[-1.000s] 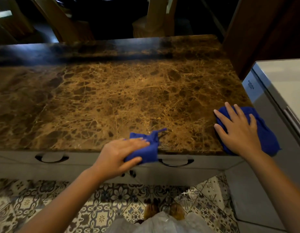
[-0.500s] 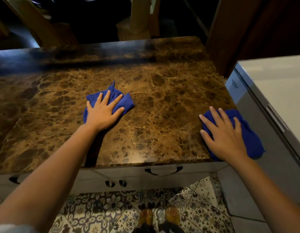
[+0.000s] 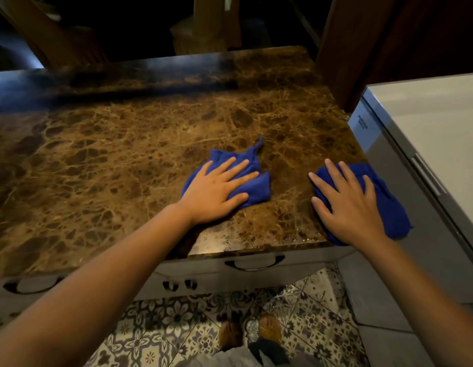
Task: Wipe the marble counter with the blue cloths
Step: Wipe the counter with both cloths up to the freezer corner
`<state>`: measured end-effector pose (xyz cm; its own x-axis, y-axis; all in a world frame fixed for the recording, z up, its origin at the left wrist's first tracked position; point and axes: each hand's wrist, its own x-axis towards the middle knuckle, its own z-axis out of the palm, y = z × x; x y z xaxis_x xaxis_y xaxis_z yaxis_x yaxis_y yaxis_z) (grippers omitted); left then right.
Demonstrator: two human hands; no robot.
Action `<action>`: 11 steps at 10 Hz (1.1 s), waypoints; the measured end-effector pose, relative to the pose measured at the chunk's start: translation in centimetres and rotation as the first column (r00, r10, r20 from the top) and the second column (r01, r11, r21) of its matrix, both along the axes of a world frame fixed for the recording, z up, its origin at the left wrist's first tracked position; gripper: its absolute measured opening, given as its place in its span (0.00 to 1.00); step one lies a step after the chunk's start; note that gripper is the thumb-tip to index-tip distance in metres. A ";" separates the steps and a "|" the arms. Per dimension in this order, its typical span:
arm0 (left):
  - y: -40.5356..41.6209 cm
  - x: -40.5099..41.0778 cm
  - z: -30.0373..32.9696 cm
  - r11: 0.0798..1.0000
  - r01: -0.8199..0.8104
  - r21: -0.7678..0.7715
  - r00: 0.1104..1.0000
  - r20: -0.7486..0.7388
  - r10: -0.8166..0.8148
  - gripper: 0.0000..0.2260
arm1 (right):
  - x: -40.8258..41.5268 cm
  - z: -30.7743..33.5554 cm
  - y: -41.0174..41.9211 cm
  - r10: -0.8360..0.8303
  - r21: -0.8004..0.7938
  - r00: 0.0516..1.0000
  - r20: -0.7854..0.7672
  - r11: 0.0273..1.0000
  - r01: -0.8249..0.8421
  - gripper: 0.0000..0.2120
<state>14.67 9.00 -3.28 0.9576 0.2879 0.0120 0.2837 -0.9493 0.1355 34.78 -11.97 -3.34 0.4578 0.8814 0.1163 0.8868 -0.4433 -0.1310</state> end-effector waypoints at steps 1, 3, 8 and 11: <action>-3.1 -1.9 0.0 0.995 0.097 -0.010 0.995 -0.007 -0.097 0.24 | 0.0 0.0 0.0 -0.002 0.005 1.000 -0.001 1.000 0.002 0.29; -6.4 -4.6 0.0 0.973 0.230 0.025 0.973 -0.009 -0.230 0.24 | 0.0 0.0 0.0 0.003 -0.001 1.000 0.007 1.000 -0.003 0.30; -6.2 -9.1 0.5 0.947 0.316 0.054 0.916 0.245 -0.319 0.21 | 0.0 0.2 -0.1 -0.001 -0.008 1.000 -0.013 1.000 0.001 0.27; 6.3 -5.3 0.8 0.891 -0.441 -0.109 0.874 0.176 0.454 0.26 | -0.2 0.1 -0.1 0.007 0.007 1.000 -0.021 1.000 -0.007 0.29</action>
